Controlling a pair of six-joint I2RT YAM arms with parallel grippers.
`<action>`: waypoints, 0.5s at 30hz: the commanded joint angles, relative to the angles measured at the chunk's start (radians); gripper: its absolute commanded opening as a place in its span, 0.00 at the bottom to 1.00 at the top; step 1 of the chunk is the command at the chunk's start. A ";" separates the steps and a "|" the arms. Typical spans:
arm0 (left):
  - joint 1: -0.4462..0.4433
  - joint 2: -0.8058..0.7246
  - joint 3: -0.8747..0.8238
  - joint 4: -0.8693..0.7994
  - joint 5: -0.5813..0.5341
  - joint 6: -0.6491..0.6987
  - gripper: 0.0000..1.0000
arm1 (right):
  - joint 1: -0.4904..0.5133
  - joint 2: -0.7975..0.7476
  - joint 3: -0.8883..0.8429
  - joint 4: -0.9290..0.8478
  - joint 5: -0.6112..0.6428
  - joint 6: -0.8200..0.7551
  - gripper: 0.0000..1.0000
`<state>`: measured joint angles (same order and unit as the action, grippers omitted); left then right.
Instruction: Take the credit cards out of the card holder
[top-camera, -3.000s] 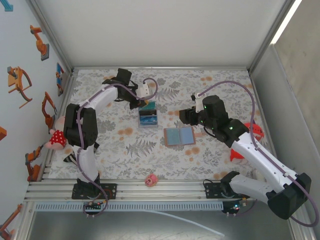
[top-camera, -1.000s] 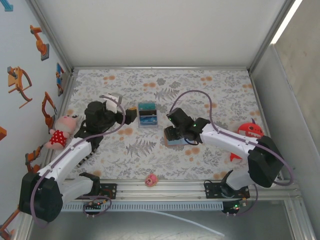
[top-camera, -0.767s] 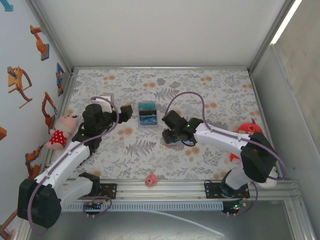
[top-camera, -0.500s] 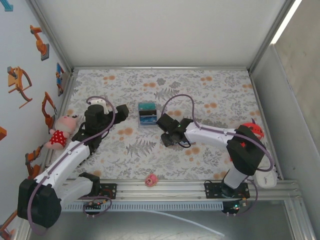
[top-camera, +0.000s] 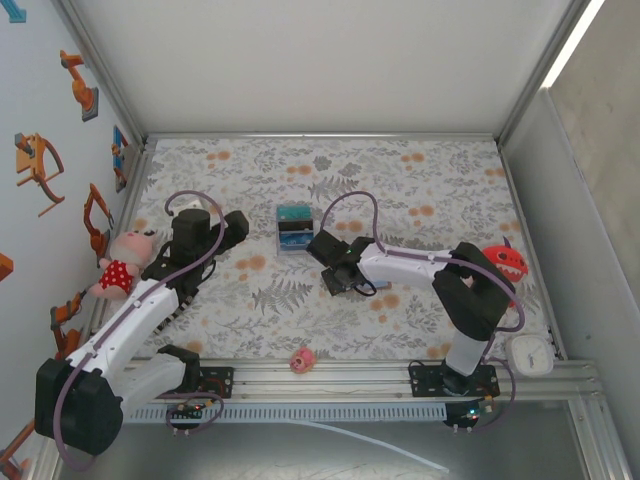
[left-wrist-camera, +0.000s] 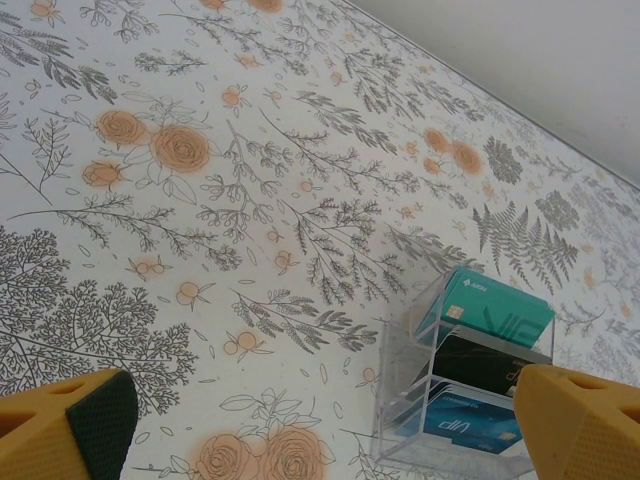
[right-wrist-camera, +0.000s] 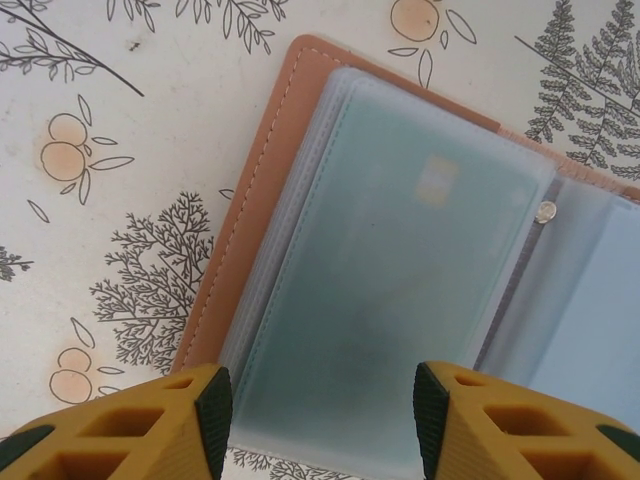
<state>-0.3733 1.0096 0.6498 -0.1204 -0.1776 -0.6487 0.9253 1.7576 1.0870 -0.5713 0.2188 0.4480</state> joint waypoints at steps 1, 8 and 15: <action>-0.003 -0.001 0.010 0.014 0.036 0.027 0.97 | -0.011 0.012 0.006 0.002 0.018 0.021 0.50; -0.004 -0.007 0.005 0.033 0.059 0.032 0.97 | -0.035 0.007 -0.030 0.041 -0.027 0.031 0.48; -0.006 -0.002 0.013 0.037 0.085 0.035 0.97 | -0.039 0.009 -0.046 0.074 -0.090 0.028 0.49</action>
<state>-0.3733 1.0096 0.6498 -0.1009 -0.1143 -0.6327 0.8875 1.7580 1.0592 -0.5140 0.1638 0.4572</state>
